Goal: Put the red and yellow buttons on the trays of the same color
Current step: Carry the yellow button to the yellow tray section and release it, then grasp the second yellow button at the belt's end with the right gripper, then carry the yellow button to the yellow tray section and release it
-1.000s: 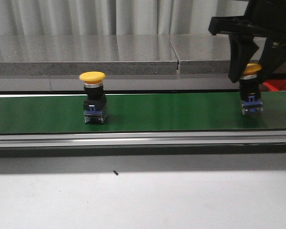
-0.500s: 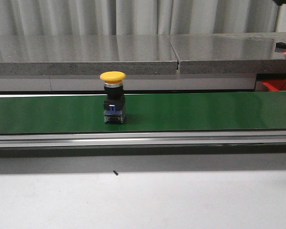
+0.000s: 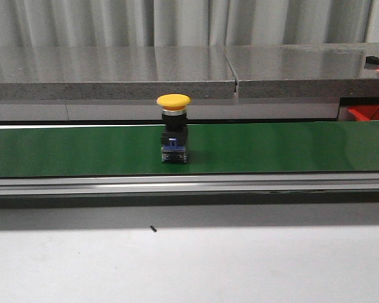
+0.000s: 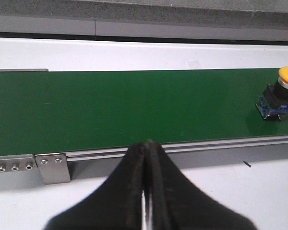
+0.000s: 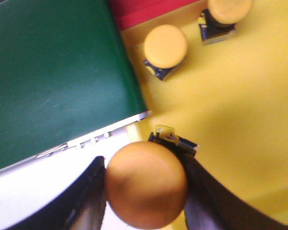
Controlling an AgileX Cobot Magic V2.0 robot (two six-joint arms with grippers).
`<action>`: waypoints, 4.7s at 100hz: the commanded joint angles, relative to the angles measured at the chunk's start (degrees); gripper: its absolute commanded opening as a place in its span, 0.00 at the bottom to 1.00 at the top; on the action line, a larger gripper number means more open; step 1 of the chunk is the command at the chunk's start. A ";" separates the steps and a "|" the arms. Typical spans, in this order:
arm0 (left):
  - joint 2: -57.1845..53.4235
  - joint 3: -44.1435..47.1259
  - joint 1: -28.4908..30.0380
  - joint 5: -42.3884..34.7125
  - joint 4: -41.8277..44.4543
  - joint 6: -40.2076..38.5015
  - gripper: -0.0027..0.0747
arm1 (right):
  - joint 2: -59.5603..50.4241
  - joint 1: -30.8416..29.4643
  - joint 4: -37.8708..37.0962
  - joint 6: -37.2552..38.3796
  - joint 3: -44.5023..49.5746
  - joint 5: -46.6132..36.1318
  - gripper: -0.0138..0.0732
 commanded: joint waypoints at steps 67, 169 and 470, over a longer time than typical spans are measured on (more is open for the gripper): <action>0.19 -1.58 -0.32 -4.60 -0.24 -0.30 0.01 | 10.73 -14.42 10.85 -1.06 8.87 -27.78 0.39; 0.19 -1.58 -0.32 -4.60 -0.24 -0.30 0.01 | -1.24 -14.00 9.26 -2.48 8.81 -17.33 0.81; 0.19 -1.58 -0.32 -4.60 -0.24 -0.30 0.01 | 0.70 11.65 -0.33 -0.51 -1.37 -12.27 0.26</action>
